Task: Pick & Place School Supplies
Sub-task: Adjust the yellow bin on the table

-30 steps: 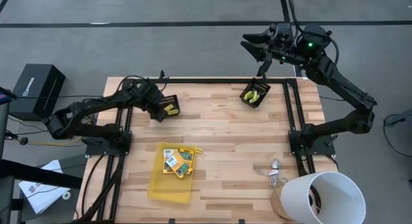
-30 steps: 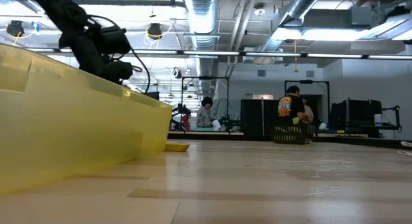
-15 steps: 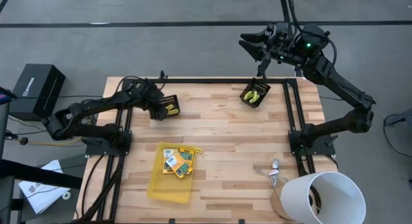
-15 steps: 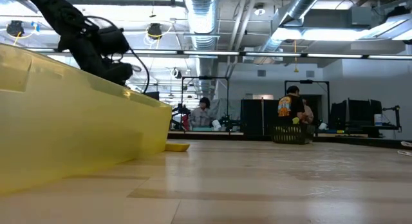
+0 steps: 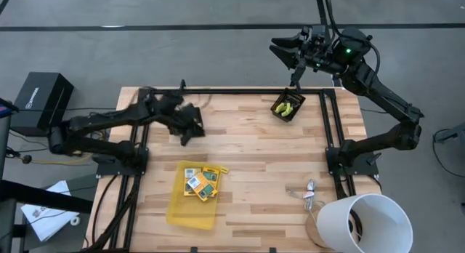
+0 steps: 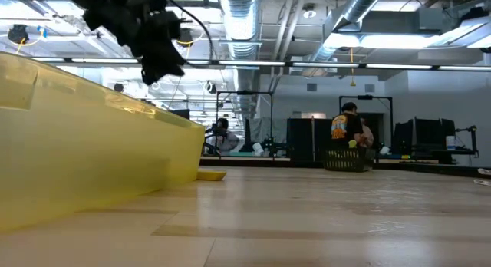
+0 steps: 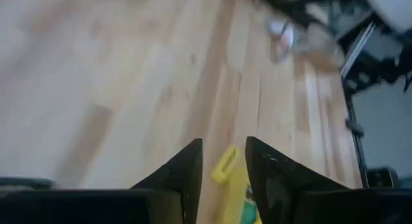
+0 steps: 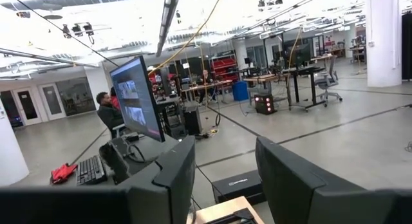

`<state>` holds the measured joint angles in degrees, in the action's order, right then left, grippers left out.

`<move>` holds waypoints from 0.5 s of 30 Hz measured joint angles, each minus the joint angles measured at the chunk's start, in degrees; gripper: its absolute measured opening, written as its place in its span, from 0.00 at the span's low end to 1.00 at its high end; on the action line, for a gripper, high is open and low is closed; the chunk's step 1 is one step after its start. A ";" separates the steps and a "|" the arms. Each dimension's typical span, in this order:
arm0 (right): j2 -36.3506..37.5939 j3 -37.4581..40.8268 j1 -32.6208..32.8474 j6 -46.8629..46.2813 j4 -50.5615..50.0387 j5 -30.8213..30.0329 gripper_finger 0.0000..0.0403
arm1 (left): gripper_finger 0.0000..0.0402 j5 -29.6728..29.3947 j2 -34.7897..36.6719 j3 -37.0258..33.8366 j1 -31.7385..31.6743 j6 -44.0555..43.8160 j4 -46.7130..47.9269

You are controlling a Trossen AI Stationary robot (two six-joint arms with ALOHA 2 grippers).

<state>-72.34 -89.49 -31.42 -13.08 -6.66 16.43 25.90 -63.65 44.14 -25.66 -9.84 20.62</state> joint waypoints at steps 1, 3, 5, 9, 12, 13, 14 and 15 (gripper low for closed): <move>0.00 0.00 0.00 0.00 0.00 0.00 0.38 | 0.27 -0.94 -1.64 0.00 1.71 -0.82 -0.10; 0.00 0.00 0.00 0.02 0.00 0.02 0.38 | 0.25 -2.74 -4.85 -0.11 4.79 -1.20 -0.33; 0.00 0.00 0.00 0.02 0.00 0.08 0.38 | 0.22 -3.03 -8.14 -0.11 7.27 -2.53 -4.21; 0.00 0.00 0.00 0.02 -0.20 0.18 0.38 | 0.16 -1.41 -13.82 -0.11 11.52 -6.36 -15.27; 0.02 0.00 0.02 0.01 -0.24 0.26 0.38 | 0.07 -1.43 -16.47 -0.07 13.90 -7.45 -23.32; 0.02 0.00 0.02 0.00 -0.28 0.36 0.38 | 0.03 -1.45 -17.23 -0.04 14.46 -8.04 -25.42; 0.02 0.00 0.02 0.00 -0.28 0.69 0.38 | 0.02 -1.42 -17.86 -0.04 14.81 -8.60 -26.73; 0.02 0.00 0.02 0.00 -0.31 1.25 0.38 | 0.01 -1.44 -18.59 -0.03 15.06 -9.07 -28.35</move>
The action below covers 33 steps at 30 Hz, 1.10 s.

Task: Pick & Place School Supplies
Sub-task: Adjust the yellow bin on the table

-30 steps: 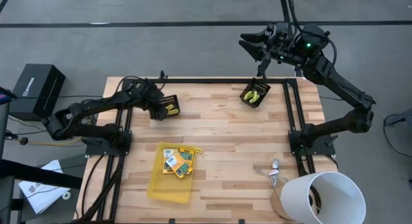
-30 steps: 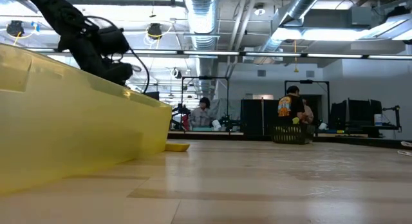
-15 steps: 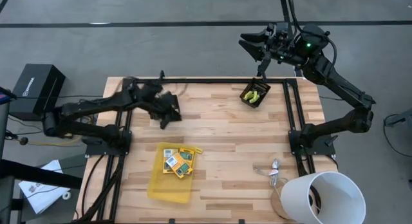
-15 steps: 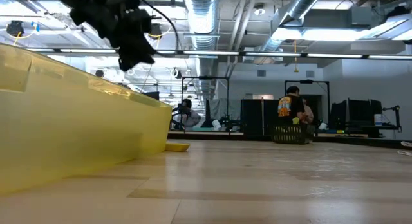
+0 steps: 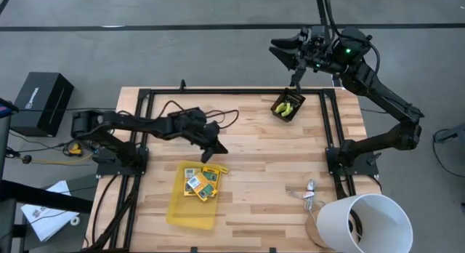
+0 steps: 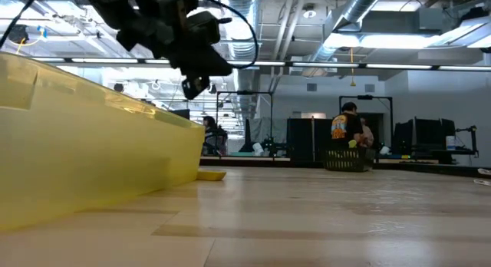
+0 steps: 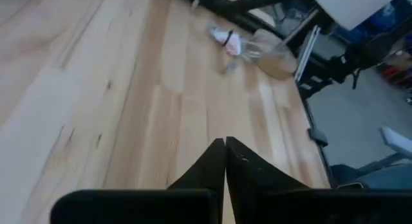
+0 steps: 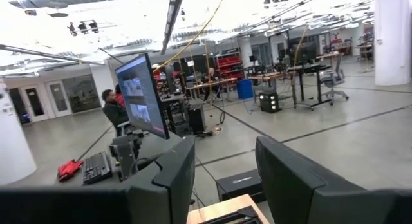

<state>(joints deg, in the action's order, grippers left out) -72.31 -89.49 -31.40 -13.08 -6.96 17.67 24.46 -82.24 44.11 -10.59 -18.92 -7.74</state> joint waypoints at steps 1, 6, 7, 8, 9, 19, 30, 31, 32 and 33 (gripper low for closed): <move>0.00 0.00 0.00 0.00 0.00 0.47 0.38 | 0.02 -0.08 -0.59 0.03 0.26 -0.37 -0.48; 0.00 0.00 0.02 0.00 -0.30 1.67 0.38 | 0.00 -0.51 -4.76 0.09 3.62 -0.85 -0.46; 0.00 0.00 0.03 -0.02 -0.35 1.85 0.38 | 0.00 -0.40 -5.64 0.42 4.79 -0.85 -0.34; 0.00 0.00 0.04 -0.02 -0.44 1.86 0.38 | 0.00 -0.42 -6.79 1.17 6.00 -0.85 -0.61; 0.00 0.00 0.04 -0.02 -0.55 1.90 0.38 | 0.00 -0.45 -7.69 1.98 7.10 -0.85 -0.69; 0.00 0.00 0.04 -0.02 -1.58 3.59 0.38 | 0.00 -0.23 -16.13 7.33 11.75 -2.02 4.42; 0.02 -0.02 0.02 -0.01 -2.54 4.88 0.38 | 0.00 2.29 -14.01 7.62 11.81 4.60 21.31; 0.02 -0.02 0.02 -0.02 -2.58 4.90 0.38 | 0.00 3.09 -14.01 7.62 11.85 5.10 22.39; 0.02 0.00 0.02 0.00 -2.58 4.94 0.38 | 0.00 3.65 -14.03 7.61 11.87 5.25 23.18; 0.02 0.00 0.02 0.00 -2.58 4.98 0.38 | 0.00 3.88 -14.03 7.59 11.85 5.42 23.77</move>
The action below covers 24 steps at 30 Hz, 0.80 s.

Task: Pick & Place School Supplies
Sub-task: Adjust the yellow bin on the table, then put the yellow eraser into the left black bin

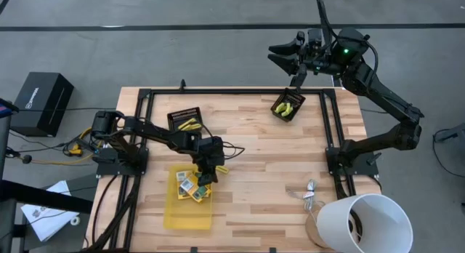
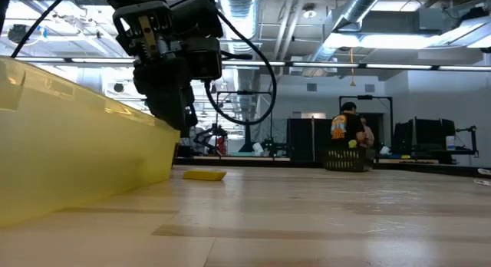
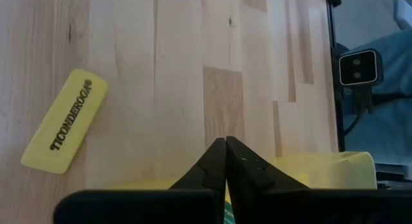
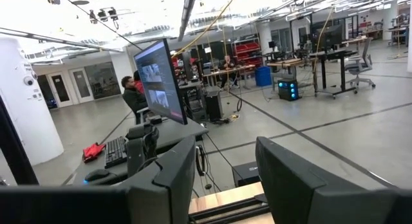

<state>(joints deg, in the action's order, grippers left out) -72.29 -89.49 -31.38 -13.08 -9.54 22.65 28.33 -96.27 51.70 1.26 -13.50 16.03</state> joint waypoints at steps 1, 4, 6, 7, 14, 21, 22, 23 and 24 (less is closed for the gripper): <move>0.00 0.00 0.00 0.00 0.00 0.00 0.38 | 0.00 0.18 0.00 -0.04 0.00 0.02 0.15; 0.00 -0.01 0.01 0.00 0.00 0.01 0.38 | 0.00 0.05 -0.07 -0.06 -0.08 0.04 0.39; 0.00 -0.02 0.00 0.00 0.00 0.02 0.38 | 0.00 0.13 -0.09 -0.08 -0.35 -0.01 0.75; 0.00 -0.02 0.00 0.01 0.00 0.01 0.38 | 0.00 0.13 -0.09 -0.08 -0.54 -0.14 0.95; 0.00 -0.01 0.00 0.02 0.02 0.02 0.38 | 0.00 -0.39 -0.12 -0.15 -2.24 -0.42 2.05; 0.00 -0.01 0.00 0.07 0.15 0.02 0.38 | 0.00 -3.09 3.07 -0.64 -5.27 0.17 2.80; 0.00 -0.02 0.00 0.11 0.17 0.02 0.38 | 0.00 -4.44 4.03 -0.75 -6.02 0.37 2.29; 0.00 -0.02 0.00 0.15 0.17 0.02 0.38 | 0.01 -5.40 5.29 -0.76 -6.78 1.01 1.29; 0.00 0.00 0.00 0.15 0.26 0.02 0.38 | 0.01 -6.64 6.79 -0.72 -7.56 1.80 0.67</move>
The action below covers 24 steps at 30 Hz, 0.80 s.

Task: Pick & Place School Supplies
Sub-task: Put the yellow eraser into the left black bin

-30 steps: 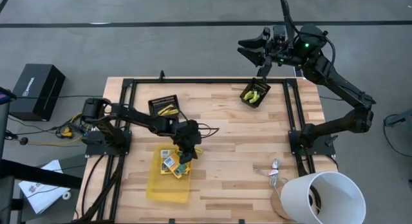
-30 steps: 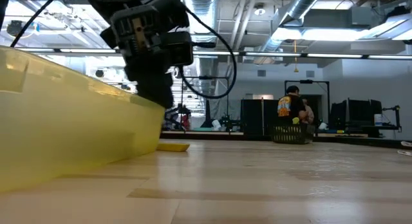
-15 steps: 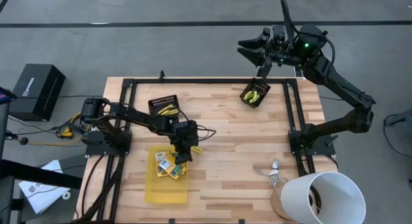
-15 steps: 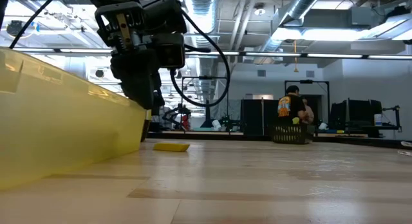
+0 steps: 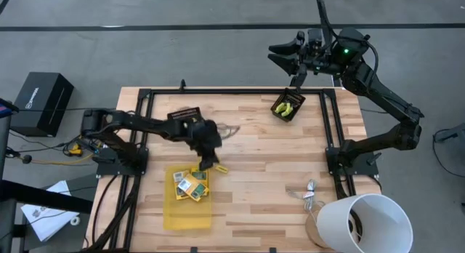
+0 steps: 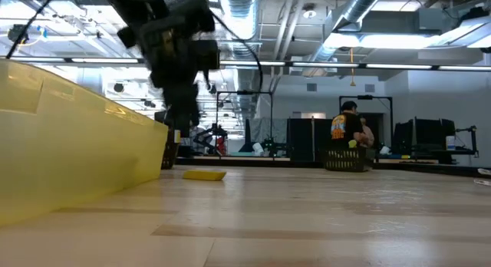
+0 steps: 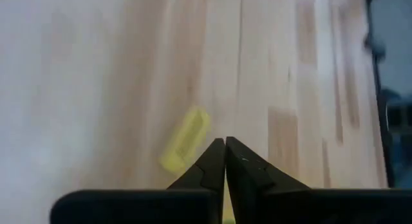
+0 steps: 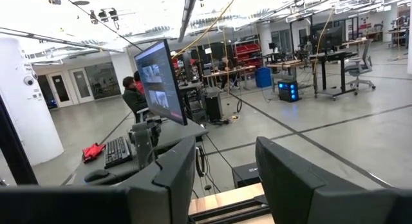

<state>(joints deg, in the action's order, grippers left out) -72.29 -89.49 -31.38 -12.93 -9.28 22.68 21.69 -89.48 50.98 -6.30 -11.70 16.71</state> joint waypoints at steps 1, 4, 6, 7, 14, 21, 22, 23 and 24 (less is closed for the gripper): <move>0.00 -0.02 0.00 0.00 0.21 0.00 0.38 | 0.02 -0.85 1.37 0.17 -0.89 0.99 -0.68; 0.00 0.00 0.00 -0.04 1.82 0.00 0.38 | 0.06 -0.90 2.18 0.24 -3.58 2.74 -0.80; 0.00 -0.02 0.00 -0.15 2.85 0.00 0.38 | 0.09 2.15 1.96 0.13 -4.89 3.68 -0.34; 0.00 -0.02 0.00 -0.15 3.02 -0.02 0.38 | 0.10 4.10 1.64 0.30 -5.12 4.52 -0.97; 0.00 -0.02 0.00 -0.65 3.22 -0.26 0.38 | 0.08 12.89 -2.75 4.00 -4.81 9.80 -1.07; 0.00 -0.02 0.01 -2.12 3.30 -0.44 0.38 | 0.01 14.99 -10.32 8.49 -4.84 15.73 3.48; 0.00 -0.02 0.02 -2.14 3.30 -0.45 0.38 | 0.01 15.38 -11.52 9.28 -4.84 16.25 4.88; 0.00 -0.02 0.02 -2.14 3.30 -0.44 0.38 | 0.02 15.38 -12.87 10.22 -4.84 17.01 6.01; 0.00 -0.02 0.02 -2.14 3.30 -0.48 0.38 | 0.02 15.40 -13.89 11.28 -4.84 17.78 7.78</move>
<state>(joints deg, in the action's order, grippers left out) -72.29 -89.52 -31.35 -15.07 -5.98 22.20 37.10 -103.37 62.26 -11.14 6.08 24.49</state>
